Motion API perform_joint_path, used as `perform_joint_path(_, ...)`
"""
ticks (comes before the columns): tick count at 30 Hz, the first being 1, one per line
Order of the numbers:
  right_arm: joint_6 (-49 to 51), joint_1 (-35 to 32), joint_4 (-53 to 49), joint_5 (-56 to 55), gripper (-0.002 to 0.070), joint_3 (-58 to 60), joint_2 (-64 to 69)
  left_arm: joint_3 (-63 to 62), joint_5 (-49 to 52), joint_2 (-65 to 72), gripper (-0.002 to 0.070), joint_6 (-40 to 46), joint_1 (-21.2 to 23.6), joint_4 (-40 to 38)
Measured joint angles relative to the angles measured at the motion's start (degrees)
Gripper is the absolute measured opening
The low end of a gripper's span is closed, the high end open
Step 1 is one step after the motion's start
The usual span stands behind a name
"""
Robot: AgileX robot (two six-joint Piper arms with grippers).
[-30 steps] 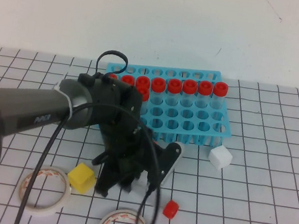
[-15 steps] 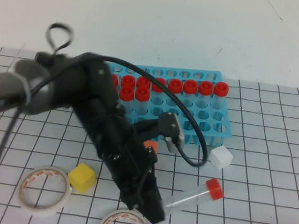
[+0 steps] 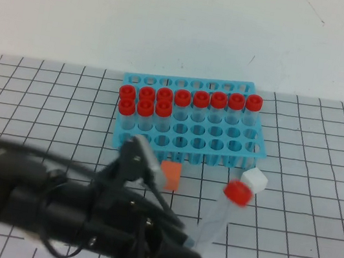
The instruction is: Place the test tubes
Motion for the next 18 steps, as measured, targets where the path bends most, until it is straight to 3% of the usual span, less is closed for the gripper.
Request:
perform_joint_path(4,-12.43,0.0,1.64,11.8,-0.0001,-8.45,15.29,9.15,-2.85,-6.78,0.0215,9.53,0.0,-13.69)
perform_joint_path(12,-18.75,1.28,1.64,27.91,-0.0001,-20.53,37.05,12.32,-6.07,-10.25,0.0215,14.51,0.0,-15.37)
perform_joint_path(18,-22.59,9.88,1.64,25.83,-0.0001,-26.54,47.89,6.88,-6.09,-10.25,0.0215,13.76,0.0,-15.37)
